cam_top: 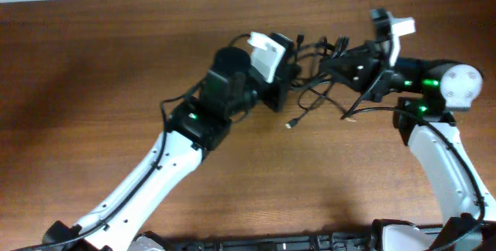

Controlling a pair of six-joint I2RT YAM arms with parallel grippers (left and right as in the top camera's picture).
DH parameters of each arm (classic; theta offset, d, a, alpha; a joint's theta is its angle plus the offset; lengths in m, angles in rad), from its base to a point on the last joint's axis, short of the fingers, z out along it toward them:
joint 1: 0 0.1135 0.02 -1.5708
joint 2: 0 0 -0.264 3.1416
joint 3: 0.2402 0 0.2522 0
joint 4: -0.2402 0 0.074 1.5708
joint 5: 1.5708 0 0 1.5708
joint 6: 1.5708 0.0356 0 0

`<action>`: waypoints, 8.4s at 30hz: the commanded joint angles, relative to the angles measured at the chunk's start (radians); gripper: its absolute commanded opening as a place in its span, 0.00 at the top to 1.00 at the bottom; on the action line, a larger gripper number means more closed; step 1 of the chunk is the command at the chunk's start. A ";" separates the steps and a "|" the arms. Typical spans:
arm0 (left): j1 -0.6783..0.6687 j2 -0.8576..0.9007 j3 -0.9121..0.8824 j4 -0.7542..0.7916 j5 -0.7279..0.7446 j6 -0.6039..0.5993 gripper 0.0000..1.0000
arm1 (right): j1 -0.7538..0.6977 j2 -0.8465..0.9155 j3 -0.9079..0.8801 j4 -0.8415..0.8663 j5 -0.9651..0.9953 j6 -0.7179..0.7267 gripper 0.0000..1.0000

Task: Untangle cables

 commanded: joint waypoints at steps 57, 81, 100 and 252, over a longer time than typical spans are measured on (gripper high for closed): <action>0.043 0.000 0.006 0.176 0.130 -0.219 1.00 | -0.007 0.177 0.007 0.335 0.021 0.331 0.05; -0.018 0.028 0.006 0.165 0.071 -0.142 1.00 | 0.019 0.176 0.007 0.467 0.055 0.391 0.14; 0.003 0.027 0.006 0.153 0.053 -0.143 1.00 | -0.003 0.176 0.007 0.467 0.067 0.391 0.62; 0.032 -0.004 0.007 0.143 -0.069 -0.076 1.00 | -0.027 0.184 0.020 -0.024 0.230 0.388 0.25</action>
